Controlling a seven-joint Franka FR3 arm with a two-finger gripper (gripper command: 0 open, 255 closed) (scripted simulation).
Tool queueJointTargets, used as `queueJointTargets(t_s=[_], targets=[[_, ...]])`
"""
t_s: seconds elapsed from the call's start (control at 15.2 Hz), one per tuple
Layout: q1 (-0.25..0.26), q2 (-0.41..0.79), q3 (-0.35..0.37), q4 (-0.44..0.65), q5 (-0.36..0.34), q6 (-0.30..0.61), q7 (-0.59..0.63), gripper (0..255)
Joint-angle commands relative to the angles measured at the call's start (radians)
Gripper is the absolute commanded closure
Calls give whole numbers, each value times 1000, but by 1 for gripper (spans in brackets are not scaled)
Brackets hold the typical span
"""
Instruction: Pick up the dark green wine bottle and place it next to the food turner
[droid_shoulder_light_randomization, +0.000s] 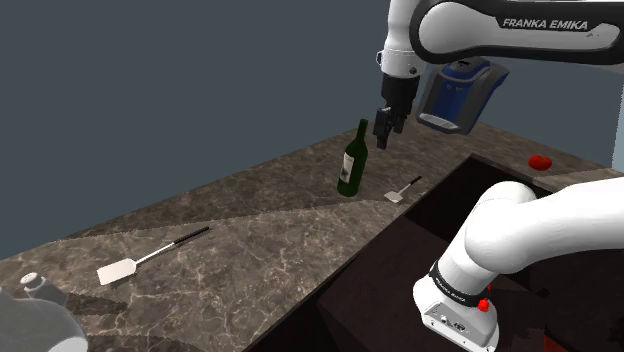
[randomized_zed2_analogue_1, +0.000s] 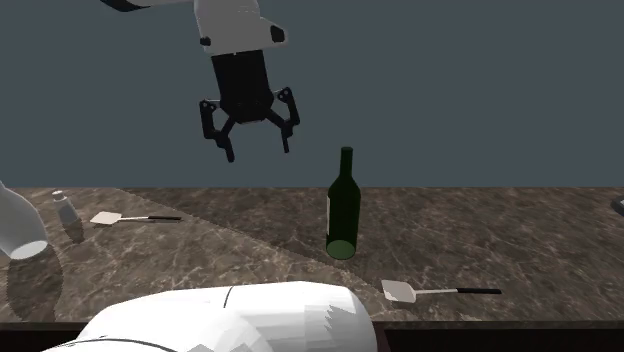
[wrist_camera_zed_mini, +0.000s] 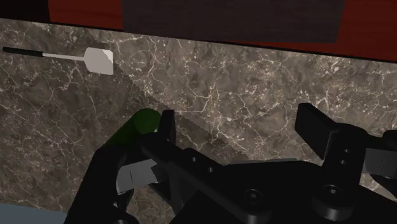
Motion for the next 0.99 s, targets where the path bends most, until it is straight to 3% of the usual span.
queueJointTargets(t_s=[0.0,0.46,0.92], targets=[[0,0,0,0,0,0,0,0],[-51,221,-124,105,-50,112,-113,0],[-84,470,-231,270,-46,186,-230,0]])
